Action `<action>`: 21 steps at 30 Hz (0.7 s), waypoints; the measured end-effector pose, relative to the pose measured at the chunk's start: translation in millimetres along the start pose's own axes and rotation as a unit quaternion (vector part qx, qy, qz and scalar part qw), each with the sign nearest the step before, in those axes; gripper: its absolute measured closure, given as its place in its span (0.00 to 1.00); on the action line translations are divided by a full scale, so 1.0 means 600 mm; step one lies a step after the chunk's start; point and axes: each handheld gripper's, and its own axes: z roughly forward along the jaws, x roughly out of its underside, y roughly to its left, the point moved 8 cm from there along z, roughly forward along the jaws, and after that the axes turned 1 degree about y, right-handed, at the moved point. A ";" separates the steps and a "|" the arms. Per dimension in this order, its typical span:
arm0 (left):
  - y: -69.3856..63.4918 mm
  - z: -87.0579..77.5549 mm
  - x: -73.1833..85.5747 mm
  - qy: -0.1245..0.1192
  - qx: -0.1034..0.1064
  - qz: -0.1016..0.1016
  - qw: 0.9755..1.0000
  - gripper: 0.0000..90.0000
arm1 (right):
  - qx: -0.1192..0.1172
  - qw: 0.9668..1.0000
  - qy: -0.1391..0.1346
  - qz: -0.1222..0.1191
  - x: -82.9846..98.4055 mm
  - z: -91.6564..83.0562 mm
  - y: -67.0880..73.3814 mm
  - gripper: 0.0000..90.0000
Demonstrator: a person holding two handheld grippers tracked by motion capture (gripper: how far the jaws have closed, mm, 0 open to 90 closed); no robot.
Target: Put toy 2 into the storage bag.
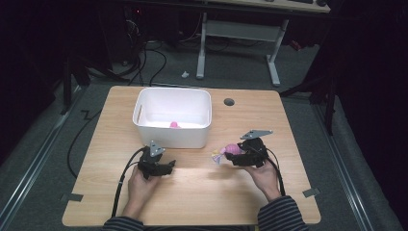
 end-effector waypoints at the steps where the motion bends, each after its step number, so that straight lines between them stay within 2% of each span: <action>1: 0.000 0.000 0.000 0.001 0.000 0.000 1.000 0.30 | 0.000 1.000 -0.004 -0.001 -0.004 -0.005 0.000 0.38; 6: 0.000 0.000 0.000 0.001 0.001 0.000 1.000 0.30 | -0.011 1.000 -0.018 -0.001 -0.024 -0.027 0.002 0.38; 10: 0.000 0.000 0.000 0.000 0.000 0.000 1.000 0.30 | -0.009 1.000 -0.028 -0.006 -0.039 -0.042 -0.001 0.38; 15: 0.000 0.000 0.000 0.000 0.000 0.000 1.000 0.30 | -0.022 0.999 -0.038 -0.004 -0.060 -0.059 -0.001 0.38; 21: 0.000 0.000 0.000 0.000 0.000 0.000 1.000 0.30 | -0.031 0.998 -0.045 -0.017 -0.091 -0.074 0.004 0.38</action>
